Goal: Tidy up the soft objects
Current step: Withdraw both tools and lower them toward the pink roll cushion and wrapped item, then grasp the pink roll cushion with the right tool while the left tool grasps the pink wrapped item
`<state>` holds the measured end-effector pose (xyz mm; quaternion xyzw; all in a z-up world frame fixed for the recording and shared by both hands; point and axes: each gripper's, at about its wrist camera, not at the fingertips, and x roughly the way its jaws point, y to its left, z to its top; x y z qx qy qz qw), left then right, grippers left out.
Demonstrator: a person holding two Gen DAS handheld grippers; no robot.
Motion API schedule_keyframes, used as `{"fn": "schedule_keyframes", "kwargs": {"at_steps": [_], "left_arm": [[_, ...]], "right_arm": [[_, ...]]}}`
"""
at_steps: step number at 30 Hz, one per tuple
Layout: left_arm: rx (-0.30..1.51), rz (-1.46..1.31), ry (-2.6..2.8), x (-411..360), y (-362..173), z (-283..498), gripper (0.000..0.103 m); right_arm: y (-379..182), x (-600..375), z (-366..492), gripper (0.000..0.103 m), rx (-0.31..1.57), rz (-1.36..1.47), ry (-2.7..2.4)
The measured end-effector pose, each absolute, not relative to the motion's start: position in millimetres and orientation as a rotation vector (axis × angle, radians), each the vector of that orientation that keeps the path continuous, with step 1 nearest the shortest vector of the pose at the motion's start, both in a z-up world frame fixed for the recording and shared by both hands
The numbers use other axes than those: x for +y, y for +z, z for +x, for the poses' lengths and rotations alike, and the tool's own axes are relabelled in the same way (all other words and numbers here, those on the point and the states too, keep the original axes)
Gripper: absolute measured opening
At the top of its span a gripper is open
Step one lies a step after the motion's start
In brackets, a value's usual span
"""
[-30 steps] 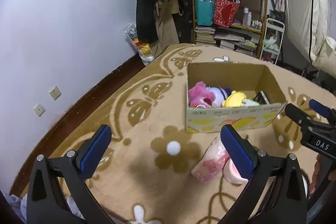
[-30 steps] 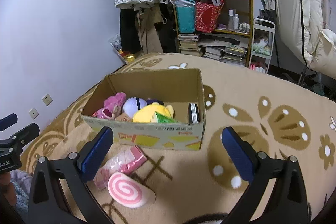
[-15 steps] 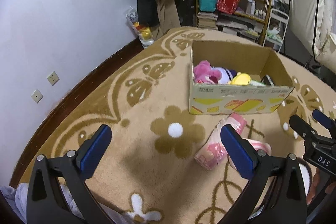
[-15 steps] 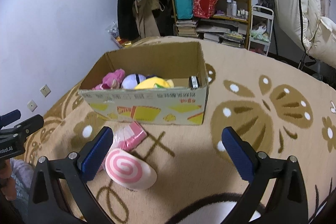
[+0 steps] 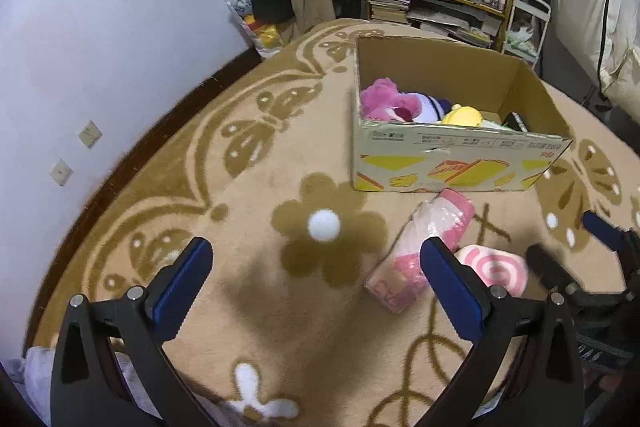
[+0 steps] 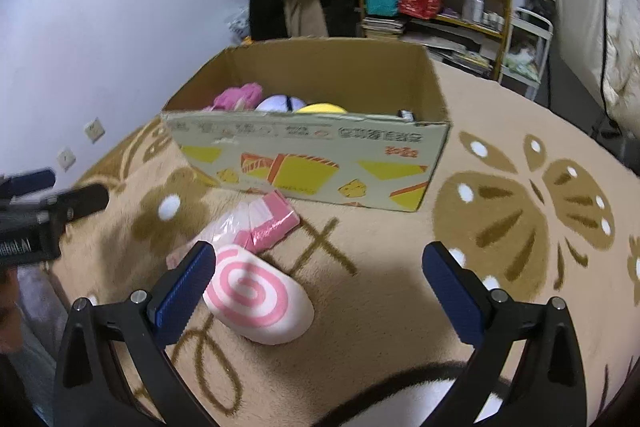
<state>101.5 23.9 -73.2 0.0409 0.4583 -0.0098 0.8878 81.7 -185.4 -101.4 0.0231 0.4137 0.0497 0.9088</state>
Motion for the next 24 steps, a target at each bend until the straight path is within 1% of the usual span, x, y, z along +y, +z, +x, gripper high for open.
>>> {"fn": "schedule_keyframes", "kwargs": {"at_steps": [16, 18, 22, 23, 24], "left_arm": [[1.066, 0.116, -0.079, 9, -99, 123, 0.102], [1.086, 0.117, -0.081, 8, -104, 124, 0.102], [1.110, 0.114, -0.085, 8, -109, 125, 0.102], [1.113, 0.112, -0.087, 8, -110, 125, 0.102], [1.115, 0.110, -0.090, 8, -110, 125, 0.102]], "right_arm": [[-133, -163, 95, 0.102, 0.952, 0.038, 0.200], [-137, -160, 97, 0.098, 0.970, 0.027, 0.208], [-145, -161, 102, 0.096, 1.008, 0.059, 0.225], [-147, -161, 102, 0.092, 1.018, 0.069, 0.230], [-149, -162, 104, 0.086, 1.034, 0.084, 0.244]]}}
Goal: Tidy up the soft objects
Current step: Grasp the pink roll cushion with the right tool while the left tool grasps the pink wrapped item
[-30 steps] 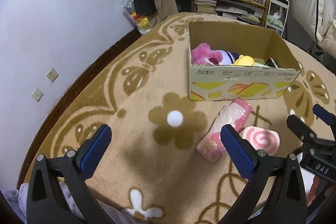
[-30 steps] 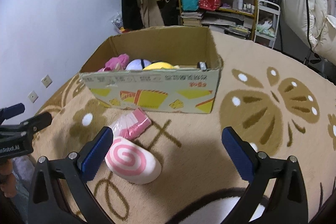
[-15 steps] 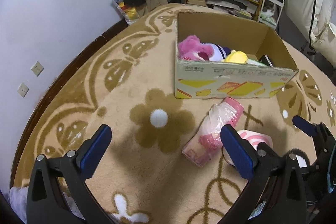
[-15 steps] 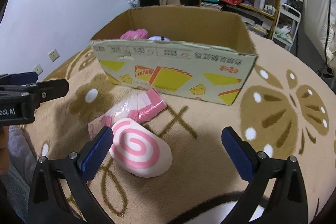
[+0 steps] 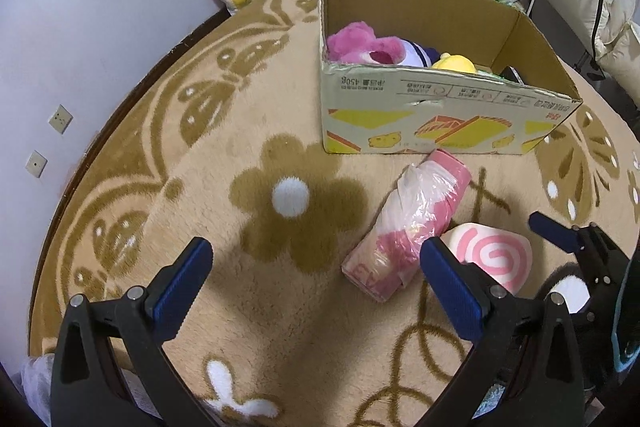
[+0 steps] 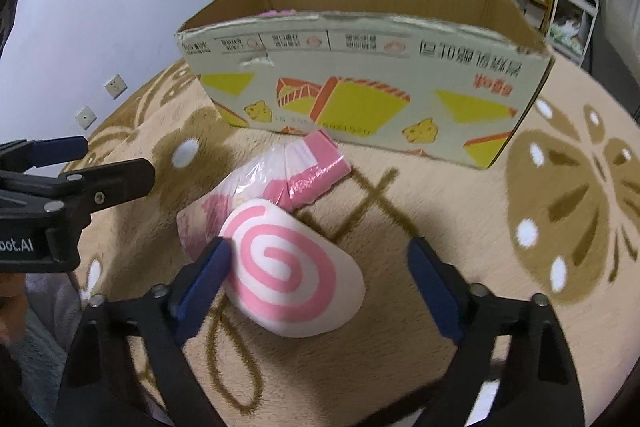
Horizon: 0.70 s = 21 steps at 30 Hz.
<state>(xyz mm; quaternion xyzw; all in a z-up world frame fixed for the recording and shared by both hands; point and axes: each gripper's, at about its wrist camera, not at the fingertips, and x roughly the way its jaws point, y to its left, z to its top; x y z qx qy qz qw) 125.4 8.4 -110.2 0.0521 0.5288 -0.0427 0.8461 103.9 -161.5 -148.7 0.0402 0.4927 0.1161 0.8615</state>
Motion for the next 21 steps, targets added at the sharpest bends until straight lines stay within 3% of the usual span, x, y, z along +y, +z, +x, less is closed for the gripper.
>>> {"fn": "schedule_keyframes", "kwargs": {"at_steps": [1, 3, 9, 21], "left_arm": [[1.120, 0.109, -0.095, 8, -111, 126, 0.102], [1.129, 0.109, -0.099, 9, -113, 126, 0.102], [1.143, 0.104, -0.095, 10, -116, 127, 0.102], [1.190, 0.170, -0.164, -11, -134, 132, 0.102]], "right_arm": [[-150, -162, 105, 0.081, 1.044, 0.097, 0.253], [-154, -164, 107, 0.058, 1.067, 0.144, 0.286], [-152, -166, 105, 0.038, 1.066, 0.157, 0.284], [-135, -192, 104, 0.034, 1.005, 0.175, 0.185]]}}
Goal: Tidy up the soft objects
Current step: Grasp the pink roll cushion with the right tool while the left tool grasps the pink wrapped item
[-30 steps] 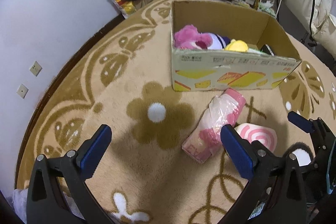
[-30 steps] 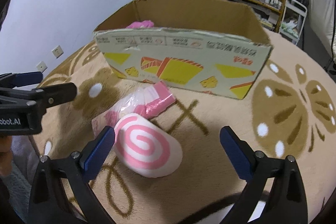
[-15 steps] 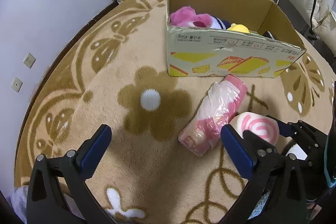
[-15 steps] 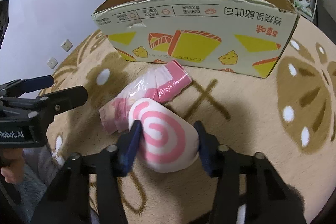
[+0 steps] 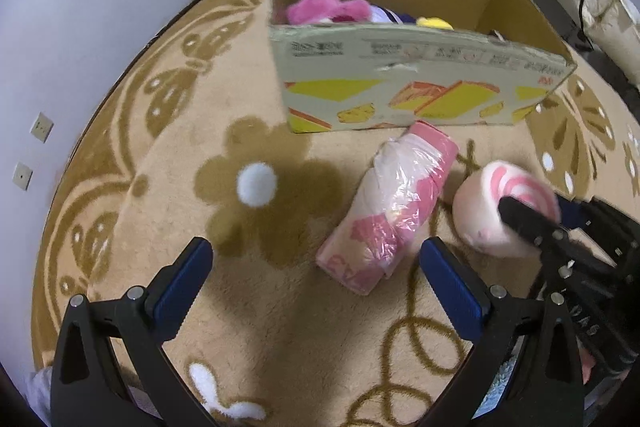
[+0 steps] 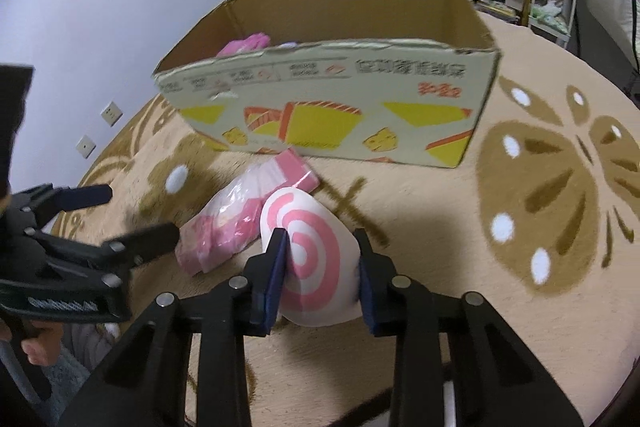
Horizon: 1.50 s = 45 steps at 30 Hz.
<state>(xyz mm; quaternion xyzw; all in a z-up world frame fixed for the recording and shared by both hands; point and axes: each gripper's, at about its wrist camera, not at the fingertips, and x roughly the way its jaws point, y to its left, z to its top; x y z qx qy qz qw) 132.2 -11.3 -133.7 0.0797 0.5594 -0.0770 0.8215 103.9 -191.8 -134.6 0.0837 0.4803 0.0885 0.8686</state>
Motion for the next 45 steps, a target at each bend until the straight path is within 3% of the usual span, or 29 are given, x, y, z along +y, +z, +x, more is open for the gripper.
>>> {"fn": "schedule_keyframes", "kwargs": {"at_steps": [11, 15, 21, 25, 26, 28, 36, 40, 45], "left_arm": [[1.181, 0.225, -0.221, -37, -154, 139, 0.102], [1.218, 0.183, -0.220, -41, -167, 149, 0.088], [1.217, 0.167, -0.249, -48, -176, 156, 0.086], [1.216, 0.255, -0.234, -61, -189, 157, 0.079], [1.210, 0.267, -0.231, -64, -190, 157, 0.077], [1.207, 0.262, -0.238, -66, -186, 156, 0.060], [1.185, 0.250, -0.248, -76, -178, 142, 0.043], [1.157, 0.210, -0.225, -68, -168, 139, 0.020], [1.132, 0.176, -0.189, -56, -156, 133, 0.016]], "right_arm": [[-133, -213, 111, 0.034, 0.992, 0.243, 0.150], [-135, -217, 112, 0.034, 0.996, 0.268, 0.140], [-137, -221, 114, 0.034, 0.999, 0.283, 0.134], [-136, -222, 116, 0.034, 0.993, 0.291, 0.137], [-136, -223, 115, 0.034, 0.992, 0.293, 0.136], [-135, -224, 115, 0.034, 0.987, 0.297, 0.134], [-128, -226, 108, 0.034, 0.954, 0.314, 0.145], [-124, -229, 106, 0.034, 0.940, 0.327, 0.146], [-116, -235, 102, 0.034, 0.912, 0.341, 0.146]]}}
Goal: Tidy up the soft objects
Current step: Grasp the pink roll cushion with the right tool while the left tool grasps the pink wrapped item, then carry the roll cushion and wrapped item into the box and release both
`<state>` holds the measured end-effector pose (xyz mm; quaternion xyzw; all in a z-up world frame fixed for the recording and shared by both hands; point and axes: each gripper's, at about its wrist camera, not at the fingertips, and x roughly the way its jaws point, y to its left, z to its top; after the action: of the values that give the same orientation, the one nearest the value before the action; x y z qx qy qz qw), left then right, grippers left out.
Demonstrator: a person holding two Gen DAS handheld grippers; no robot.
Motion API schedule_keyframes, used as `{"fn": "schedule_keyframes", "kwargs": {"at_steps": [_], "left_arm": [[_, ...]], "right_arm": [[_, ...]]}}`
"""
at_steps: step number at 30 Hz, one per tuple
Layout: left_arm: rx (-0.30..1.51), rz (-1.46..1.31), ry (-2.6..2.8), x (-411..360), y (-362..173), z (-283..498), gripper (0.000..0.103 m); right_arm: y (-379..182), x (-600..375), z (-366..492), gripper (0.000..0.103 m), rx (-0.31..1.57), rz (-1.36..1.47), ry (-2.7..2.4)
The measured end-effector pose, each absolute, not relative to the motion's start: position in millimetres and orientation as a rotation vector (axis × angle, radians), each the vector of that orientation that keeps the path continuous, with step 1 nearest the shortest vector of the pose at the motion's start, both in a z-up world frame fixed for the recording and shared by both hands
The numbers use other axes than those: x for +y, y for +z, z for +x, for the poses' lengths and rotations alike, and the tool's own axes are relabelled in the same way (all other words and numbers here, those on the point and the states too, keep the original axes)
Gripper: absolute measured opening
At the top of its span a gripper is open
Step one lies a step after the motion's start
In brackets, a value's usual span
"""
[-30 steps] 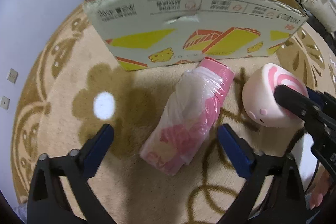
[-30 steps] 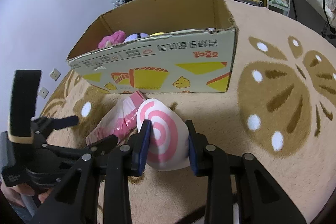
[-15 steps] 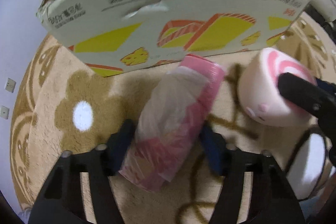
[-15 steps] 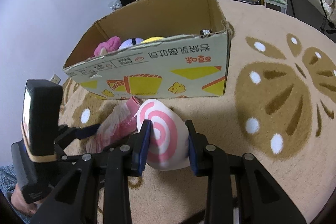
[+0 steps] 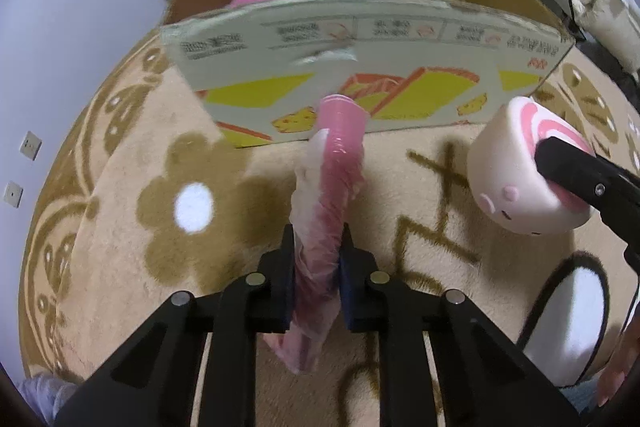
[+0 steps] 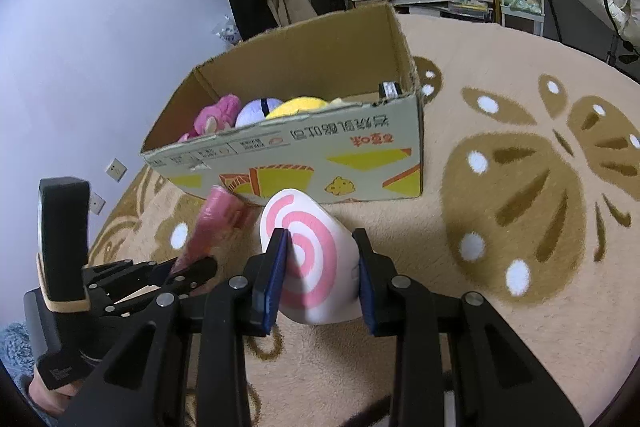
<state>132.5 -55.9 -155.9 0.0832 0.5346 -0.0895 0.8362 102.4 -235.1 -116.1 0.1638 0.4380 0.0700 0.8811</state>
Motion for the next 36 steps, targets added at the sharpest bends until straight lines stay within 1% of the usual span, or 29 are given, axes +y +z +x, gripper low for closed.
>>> {"fn": "schedule_keyframes", "kwargs": {"at_steps": [14, 25, 36], "left_arm": [[0.925, 0.151, -0.117, -30, -66, 98, 0.016], [0.773, 0.130, -0.087, -12, -19, 111, 0.016], [0.655, 0.194, -0.064, -18, 12, 151, 0.016]], "right_arm": [[-73, -242, 83, 0.034, 0.791, 0.345, 0.168], [-38, -240, 86, 0.034, 0.687, 0.318, 0.183], [-15, -227, 120, 0.034, 0.631, 0.233, 0.206]]}}
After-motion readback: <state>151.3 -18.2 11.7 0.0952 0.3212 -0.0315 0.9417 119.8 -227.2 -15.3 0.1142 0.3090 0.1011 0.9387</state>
